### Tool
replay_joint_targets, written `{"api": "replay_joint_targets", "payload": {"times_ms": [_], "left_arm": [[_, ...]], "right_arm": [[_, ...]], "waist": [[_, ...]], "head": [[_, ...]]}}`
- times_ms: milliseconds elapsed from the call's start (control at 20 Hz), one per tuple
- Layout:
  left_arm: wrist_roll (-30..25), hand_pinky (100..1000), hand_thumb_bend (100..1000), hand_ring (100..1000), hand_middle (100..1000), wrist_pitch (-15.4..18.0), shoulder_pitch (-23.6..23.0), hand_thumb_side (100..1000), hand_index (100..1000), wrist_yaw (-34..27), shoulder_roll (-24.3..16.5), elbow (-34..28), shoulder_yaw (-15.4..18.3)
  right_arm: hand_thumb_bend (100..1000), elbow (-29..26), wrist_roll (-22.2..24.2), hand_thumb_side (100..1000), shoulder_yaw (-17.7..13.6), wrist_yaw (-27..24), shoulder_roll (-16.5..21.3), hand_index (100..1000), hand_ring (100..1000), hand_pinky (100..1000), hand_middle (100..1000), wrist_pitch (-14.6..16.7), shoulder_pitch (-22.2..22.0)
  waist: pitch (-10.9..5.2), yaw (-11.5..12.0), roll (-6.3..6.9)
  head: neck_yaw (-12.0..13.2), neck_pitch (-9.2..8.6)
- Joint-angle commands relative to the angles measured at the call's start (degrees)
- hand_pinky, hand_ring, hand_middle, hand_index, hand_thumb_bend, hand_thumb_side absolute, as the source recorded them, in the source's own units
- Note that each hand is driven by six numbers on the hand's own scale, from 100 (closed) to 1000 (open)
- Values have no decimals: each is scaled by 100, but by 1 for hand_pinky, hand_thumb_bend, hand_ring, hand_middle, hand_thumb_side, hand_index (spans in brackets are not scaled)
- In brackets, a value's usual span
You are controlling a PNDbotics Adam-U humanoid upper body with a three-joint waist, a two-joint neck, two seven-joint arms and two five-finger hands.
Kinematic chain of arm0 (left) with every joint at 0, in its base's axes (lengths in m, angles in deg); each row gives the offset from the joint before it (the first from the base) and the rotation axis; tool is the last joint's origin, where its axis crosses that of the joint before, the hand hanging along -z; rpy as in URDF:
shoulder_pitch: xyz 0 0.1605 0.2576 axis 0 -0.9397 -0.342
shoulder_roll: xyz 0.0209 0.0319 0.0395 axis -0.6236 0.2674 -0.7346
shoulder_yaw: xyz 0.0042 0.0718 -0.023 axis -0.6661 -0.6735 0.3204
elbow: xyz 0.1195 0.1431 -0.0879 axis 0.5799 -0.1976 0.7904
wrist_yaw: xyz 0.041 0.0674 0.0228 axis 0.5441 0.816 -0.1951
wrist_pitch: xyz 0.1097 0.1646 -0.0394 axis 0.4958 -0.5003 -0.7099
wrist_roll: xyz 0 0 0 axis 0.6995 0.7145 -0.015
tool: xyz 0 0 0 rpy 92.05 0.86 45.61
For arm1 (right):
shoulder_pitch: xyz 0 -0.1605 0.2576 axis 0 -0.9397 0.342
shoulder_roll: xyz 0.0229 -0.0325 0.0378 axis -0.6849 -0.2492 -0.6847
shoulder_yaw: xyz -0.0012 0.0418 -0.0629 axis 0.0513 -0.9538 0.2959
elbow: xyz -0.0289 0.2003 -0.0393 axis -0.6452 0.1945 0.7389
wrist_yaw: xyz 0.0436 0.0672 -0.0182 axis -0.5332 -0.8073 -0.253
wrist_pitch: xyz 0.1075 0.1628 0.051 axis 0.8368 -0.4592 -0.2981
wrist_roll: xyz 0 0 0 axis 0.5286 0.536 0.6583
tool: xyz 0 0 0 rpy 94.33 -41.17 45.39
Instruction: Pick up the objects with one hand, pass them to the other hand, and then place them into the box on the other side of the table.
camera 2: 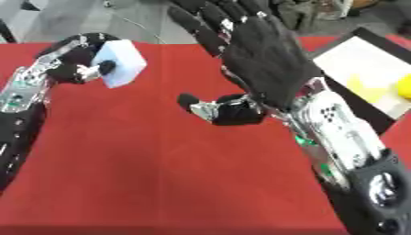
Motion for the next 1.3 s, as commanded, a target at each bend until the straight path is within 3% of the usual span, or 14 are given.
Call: {"api": "replay_joint_targets", "payload": {"times_ms": [50, 200, 350, 750, 950, 1150, 1300], "left_arm": [[-251, 674, 100, 390, 367, -143, 88, 360, 603, -292, 48, -464, -228], [-251, 675, 100, 392, 367, -317, 112, 344, 605, -435, 128, -756, -404], [-251, 674, 100, 392, 367, -288, 179, 333, 606, -427, 183, -895, -601], [-251, 673, 100, 393, 368, 174, 324, 308, 608, -369, 202, -1030, -1214], [-251, 672, 100, 393, 368, 473, 384, 295, 608, -255, 197, -944, -1436], [-251, 672, 100, 394, 369, 698, 414, 293, 608, -170, 220, -879, -1583], [-251, 673, 100, 395, 370, 795, 431, 292, 610, -158, 225, -874, -1655]], "right_arm": [[433, 61, 11, 582, 43, -93, -47, 1000, 944, 993, 935, 28, 63], [434, 164, 36, 578, 101, -188, -81, 1000, 933, 981, 929, 38, 60], [434, 282, 167, 557, 143, -380, -111, 1000, 910, 959, 912, 32, 69], [444, 410, 783, 538, 103, -864, -154, 1000, 889, 942, 895, -119, 82], [484, 389, 875, 568, 69, -757, -160, 1000, 873, 935, 883, -435, 88], [430, 440, 959, 505, 92, -680, -168, 1000, 846, 925, 860, -604, 80], [266, 499, 1014, 302, 106, -620, -175, 988, 768, 908, 706, -663, 77]], "waist": [[-93, 15, 1], [-96, 28, 3], [-96, 31, 5], [-81, 1, 16], [-83, -7, 19], [-87, -15, 19], [-86, -19, 21]], "head": [[-31, -11], [-52, -11], [-64, -11], [-55, -11], [-55, -11], [-50, -11], [-61, -11]]}}
